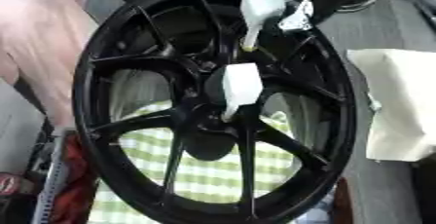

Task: Pull the pin out of the wheel hub.

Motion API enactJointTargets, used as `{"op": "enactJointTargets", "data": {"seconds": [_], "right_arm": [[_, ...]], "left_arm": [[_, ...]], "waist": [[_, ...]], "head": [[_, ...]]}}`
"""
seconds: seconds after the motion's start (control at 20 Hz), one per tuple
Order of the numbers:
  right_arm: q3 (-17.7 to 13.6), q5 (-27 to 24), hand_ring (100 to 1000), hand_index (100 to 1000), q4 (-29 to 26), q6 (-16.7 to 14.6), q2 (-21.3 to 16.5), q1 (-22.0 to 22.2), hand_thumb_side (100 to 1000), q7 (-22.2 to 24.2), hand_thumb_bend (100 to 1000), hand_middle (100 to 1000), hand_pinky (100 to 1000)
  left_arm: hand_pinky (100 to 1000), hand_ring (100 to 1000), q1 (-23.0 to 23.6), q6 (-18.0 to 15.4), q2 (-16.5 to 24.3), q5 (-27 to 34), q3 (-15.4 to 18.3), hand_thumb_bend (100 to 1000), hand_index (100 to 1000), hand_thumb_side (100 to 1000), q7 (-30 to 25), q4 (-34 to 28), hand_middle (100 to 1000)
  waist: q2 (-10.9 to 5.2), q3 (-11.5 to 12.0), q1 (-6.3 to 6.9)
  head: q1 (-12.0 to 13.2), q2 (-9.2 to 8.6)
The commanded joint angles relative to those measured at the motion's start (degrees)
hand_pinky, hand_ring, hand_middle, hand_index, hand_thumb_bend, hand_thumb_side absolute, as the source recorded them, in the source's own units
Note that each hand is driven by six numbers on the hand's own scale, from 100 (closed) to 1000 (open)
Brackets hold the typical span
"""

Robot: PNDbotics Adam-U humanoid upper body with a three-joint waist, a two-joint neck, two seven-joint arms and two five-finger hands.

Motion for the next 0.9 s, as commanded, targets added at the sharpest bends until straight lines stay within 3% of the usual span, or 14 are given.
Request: {"op": "enactJointTargets", "data": {"seconds": [0.05,0.3,0.55,0.7,0.9], "right_arm": [[-4.03,-0.54,683,580,-1.3,0.34,-3.63,-0.6,100,-1.64,404,434,868],[-12.71,0.42,691,586,0.48,1.21,-7.98,4.63,100,-6.91,405,438,873],[-22.0,1.69,691,594,6.72,1.44,-12.08,14.27,100,-12.97,402,446,875],[-27.1,2.97,694,604,10.81,1.53,-13.09,19.83,100,-16.62,371,456,876],[-33.11,8.41,699,612,16.15,3.66,-12.17,25.83,100,-22.6,340,467,874]], "left_arm": [[830,636,0.04,-0.02,0.86,-0.25,0.58,176,844,812,0.0,-1.16,694],[830,636,0.33,-0.09,0.87,-0.46,0.97,176,844,813,0.36,-1.16,695],[831,636,0.32,-0.23,0.82,-0.6,1.15,175,844,812,0.55,-1.16,695],[831,636,0.31,-0.39,0.77,-0.65,1.29,175,844,812,0.66,-1.16,695],[831,636,0.37,-0.52,0.61,-0.68,1.44,173,844,813,0.84,-1.16,696]], "waist": [[-1.26,-0.32,0.66],[-1.25,-1.05,0.86],[-1.1,-1.73,1.34],[-0.91,-2.0,1.76],[-0.63,-2.38,2.23]], "head": [[0.35,-0.34],[0.76,-0.33],[1.29,-0.83],[1.6,-1.13],[2.19,-1.45]]}}
